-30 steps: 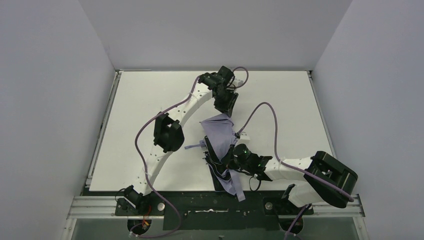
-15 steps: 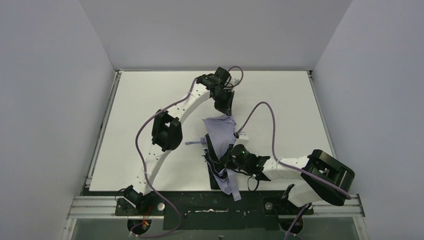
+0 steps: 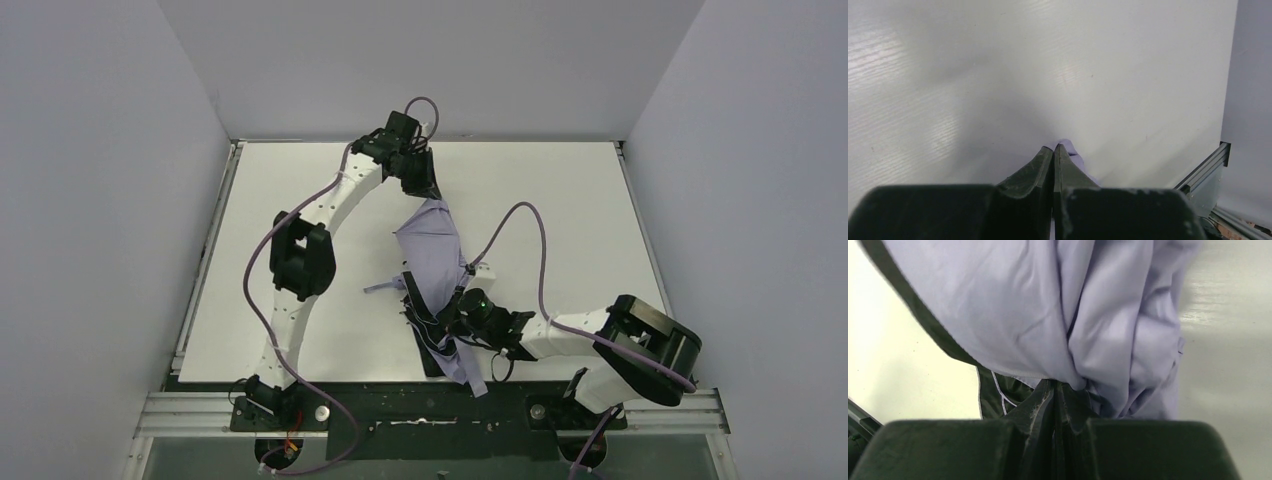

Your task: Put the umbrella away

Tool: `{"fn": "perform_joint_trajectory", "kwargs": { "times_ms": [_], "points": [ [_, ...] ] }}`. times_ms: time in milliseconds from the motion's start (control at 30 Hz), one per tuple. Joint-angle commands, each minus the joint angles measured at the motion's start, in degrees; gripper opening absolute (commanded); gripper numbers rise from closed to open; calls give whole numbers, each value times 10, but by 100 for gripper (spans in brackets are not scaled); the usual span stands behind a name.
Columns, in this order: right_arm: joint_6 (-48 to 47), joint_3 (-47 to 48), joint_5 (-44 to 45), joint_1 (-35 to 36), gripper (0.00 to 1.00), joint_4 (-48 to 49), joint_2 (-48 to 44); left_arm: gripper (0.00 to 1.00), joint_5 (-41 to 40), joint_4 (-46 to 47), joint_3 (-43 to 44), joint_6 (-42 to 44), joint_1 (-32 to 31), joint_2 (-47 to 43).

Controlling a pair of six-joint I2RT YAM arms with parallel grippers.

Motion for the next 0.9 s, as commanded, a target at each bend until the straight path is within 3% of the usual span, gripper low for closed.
{"fn": "perform_joint_trajectory", "kwargs": {
  "times_ms": [0, 200, 433, 667, 867],
  "points": [
    [-14, -36, 4, 13, 0, -160, 44, 0, -2, 97, 21, -15, 15, -56],
    [-13, -36, 5, 16, 0, -157, 49, 0, -19, 98, 2, -39, 24, -78],
    [-7, -40, 10, 18, 0, -157, 44, 0, -52, 194, -143, -81, 41, -175],
    [-6, -39, 9, 21, 0, -151, 51, 0, -37, 232, -210, -79, 56, -234],
    [-5, -37, 8, 22, 0, -149, 55, 12, -44, 238, -251, -78, 74, -260]
  ]
}}
